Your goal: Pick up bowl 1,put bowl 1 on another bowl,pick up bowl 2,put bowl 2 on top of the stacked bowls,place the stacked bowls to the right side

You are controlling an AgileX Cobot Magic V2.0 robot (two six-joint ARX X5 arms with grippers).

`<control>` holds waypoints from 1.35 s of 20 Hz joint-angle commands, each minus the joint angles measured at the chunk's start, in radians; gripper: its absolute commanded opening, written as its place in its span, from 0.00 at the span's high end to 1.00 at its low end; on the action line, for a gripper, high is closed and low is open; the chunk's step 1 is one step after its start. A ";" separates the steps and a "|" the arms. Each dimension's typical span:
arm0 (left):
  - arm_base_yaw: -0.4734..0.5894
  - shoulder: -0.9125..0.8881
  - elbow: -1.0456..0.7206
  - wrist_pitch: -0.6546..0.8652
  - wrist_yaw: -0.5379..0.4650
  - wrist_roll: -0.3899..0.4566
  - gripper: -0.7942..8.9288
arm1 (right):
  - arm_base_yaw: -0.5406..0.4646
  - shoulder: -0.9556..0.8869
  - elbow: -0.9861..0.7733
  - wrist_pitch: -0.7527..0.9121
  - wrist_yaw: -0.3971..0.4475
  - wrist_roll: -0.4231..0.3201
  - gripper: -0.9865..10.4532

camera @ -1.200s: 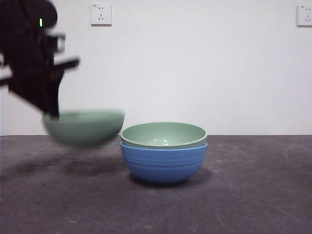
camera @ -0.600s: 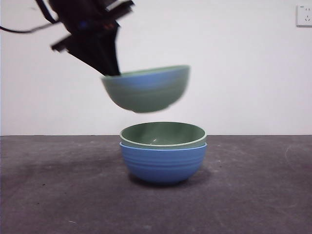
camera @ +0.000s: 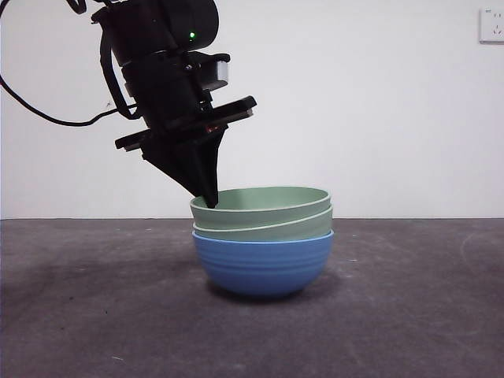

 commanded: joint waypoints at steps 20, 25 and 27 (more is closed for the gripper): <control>-0.006 -0.583 0.003 -0.221 -0.002 -0.003 0.55 | 0.001 0.381 -0.001 0.166 -0.005 0.073 0.42; -0.006 -0.752 0.003 -0.274 -0.002 -0.004 0.55 | 0.000 0.624 -0.001 0.296 -0.015 0.135 0.42; -0.006 -0.782 0.003 -0.301 -0.002 -0.004 0.55 | 0.000 0.700 -0.001 0.340 -0.061 0.168 0.42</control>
